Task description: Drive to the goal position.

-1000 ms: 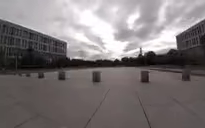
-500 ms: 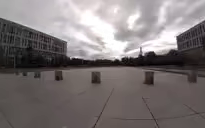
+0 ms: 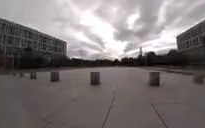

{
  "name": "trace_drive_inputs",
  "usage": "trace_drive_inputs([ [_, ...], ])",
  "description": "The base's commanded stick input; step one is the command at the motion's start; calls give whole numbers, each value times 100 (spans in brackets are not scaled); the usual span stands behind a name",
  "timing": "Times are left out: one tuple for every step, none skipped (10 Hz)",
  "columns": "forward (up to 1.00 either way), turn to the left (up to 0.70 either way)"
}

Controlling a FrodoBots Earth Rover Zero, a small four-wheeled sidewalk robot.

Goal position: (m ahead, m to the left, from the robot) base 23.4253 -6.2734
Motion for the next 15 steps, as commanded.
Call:
trace_drive_inputs([
  [70, -30],
  [70, -30],
  [70, -30],
  [70, -30],
  [70, -30],
  [70, -17],
  [70, -13],
  [70, -10],
  [70, -8],
  [70, -5],
  [70, -2],
  [70, 0],
  [70, 0],
  [70, 0],
  [70, 0],
])
